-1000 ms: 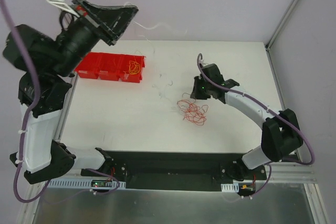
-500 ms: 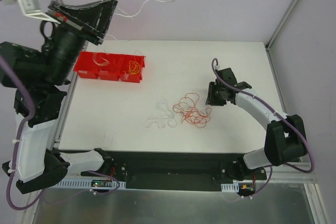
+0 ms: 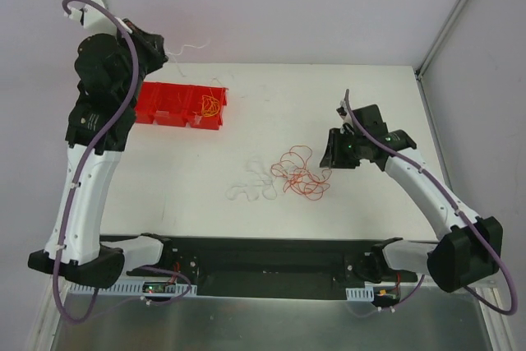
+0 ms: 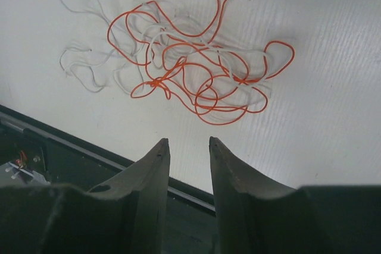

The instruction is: Untangle the cables

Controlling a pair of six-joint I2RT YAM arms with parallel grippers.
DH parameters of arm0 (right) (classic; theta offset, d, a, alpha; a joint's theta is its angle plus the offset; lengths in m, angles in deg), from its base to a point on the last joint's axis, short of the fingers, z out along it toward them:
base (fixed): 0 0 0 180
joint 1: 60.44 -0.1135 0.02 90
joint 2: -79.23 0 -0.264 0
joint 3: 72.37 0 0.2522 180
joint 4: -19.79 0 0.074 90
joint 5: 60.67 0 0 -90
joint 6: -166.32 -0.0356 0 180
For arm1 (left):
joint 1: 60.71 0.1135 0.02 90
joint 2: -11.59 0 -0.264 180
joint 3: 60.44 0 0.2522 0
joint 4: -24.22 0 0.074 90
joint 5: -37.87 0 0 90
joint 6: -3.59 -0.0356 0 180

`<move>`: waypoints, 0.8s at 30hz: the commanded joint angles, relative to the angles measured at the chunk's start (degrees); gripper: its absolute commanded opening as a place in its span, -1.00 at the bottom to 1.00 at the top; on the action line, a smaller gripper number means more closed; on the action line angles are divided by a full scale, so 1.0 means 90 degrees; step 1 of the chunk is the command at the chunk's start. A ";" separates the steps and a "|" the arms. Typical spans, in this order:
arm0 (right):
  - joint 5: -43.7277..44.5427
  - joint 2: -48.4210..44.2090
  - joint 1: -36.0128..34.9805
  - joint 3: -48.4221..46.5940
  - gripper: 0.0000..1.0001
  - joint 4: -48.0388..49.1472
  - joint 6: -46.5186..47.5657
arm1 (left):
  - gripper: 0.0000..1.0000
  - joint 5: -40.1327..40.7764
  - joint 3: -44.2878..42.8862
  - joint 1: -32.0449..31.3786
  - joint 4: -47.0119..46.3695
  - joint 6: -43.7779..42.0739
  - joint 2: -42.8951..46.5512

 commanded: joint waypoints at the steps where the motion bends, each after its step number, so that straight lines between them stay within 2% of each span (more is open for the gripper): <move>1: -0.0270 -0.0476 -0.0017 -0.0196 -0.28 -0.0496 0.0120 | -1.00 -0.0574 0.0021 0.1043 -0.0011 0.0838 -0.0355; 7: -0.0164 -0.0467 0.0042 -0.0468 -0.28 -0.0926 0.0452 | -1.00 -0.1246 -0.0564 0.2302 -0.0040 0.1266 -0.1448; 18: 0.0110 0.0217 0.0432 -0.1211 -0.26 -0.1454 0.0950 | -1.00 -0.1278 -0.2264 0.3387 -0.0167 0.1239 -0.3295; 24: 0.0149 0.0120 0.0657 -0.1065 -0.27 -0.1483 0.0999 | -1.00 -0.1082 -0.1758 0.3730 -0.0352 0.1531 -0.3530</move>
